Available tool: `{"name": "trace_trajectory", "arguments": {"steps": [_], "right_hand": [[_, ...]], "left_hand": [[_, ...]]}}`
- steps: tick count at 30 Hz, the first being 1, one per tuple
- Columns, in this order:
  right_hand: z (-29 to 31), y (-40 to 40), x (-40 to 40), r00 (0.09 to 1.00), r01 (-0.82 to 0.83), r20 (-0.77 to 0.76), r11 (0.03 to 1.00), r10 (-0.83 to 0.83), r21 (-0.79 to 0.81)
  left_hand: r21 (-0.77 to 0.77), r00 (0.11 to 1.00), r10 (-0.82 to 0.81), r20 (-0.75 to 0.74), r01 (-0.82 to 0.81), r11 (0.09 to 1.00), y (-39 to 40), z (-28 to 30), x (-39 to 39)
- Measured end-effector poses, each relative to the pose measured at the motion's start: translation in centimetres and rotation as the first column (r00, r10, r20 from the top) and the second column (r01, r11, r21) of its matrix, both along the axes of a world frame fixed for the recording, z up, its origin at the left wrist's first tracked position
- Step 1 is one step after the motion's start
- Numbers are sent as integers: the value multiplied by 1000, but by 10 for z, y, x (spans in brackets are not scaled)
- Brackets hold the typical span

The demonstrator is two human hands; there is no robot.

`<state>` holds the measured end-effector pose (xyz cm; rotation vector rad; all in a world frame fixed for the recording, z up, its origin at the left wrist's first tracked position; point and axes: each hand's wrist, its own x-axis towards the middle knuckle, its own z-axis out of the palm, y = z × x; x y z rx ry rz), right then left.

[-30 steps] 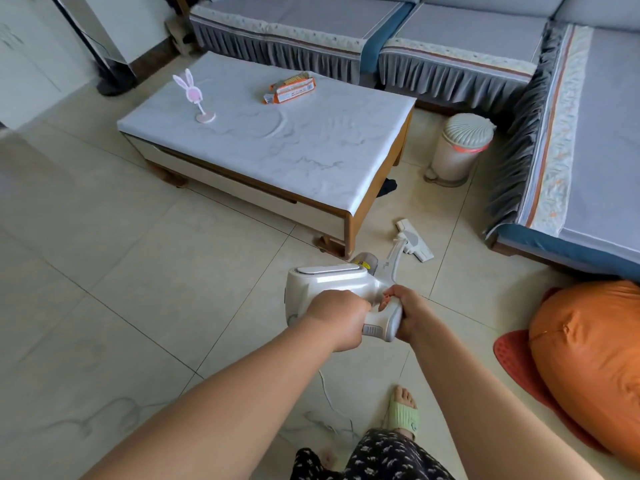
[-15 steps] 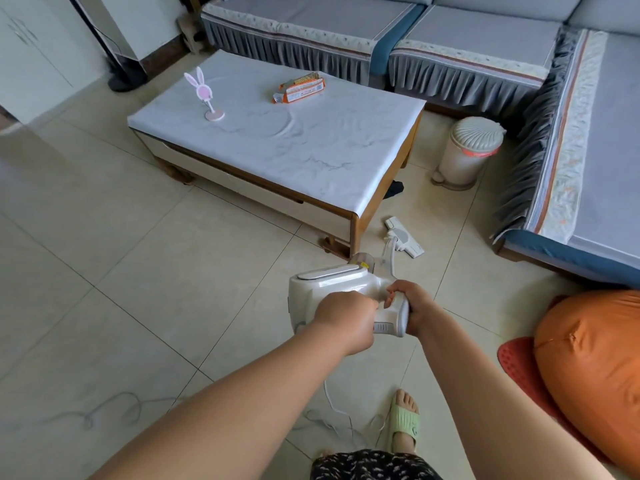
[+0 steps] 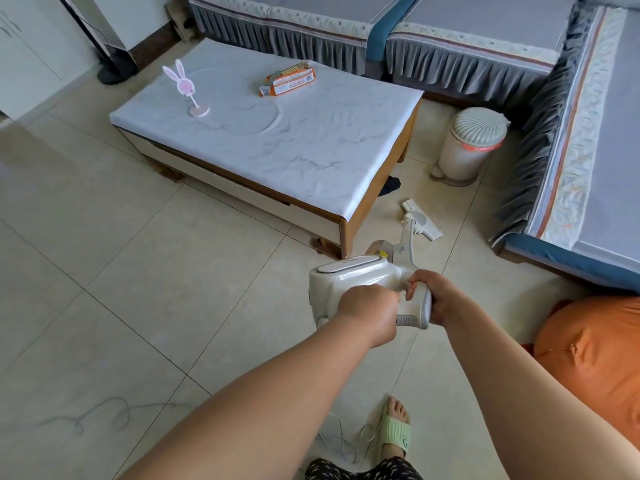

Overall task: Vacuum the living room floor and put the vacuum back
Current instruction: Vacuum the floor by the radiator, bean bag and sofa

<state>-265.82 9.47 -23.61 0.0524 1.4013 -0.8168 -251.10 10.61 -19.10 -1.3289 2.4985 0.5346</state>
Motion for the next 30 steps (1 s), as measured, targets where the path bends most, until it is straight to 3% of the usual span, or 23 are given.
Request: {"name": "trace_trajectory", "arguments": {"steps": [8, 18, 30], "right_hand": [[-11, -17, 5, 999, 31, -13, 999, -31, 9], [-11, 42, 85, 999, -39, 23, 999, 38, 28], [-9, 58, 124, 987, 156, 41, 987, -157, 22]], "left_hand": [[6, 1000, -4, 16, 4, 1000, -21, -1, 6], [88, 999, -15, 45, 11, 996, 45, 10, 85], [42, 992, -111, 61, 108, 993, 51, 28, 123]]}}
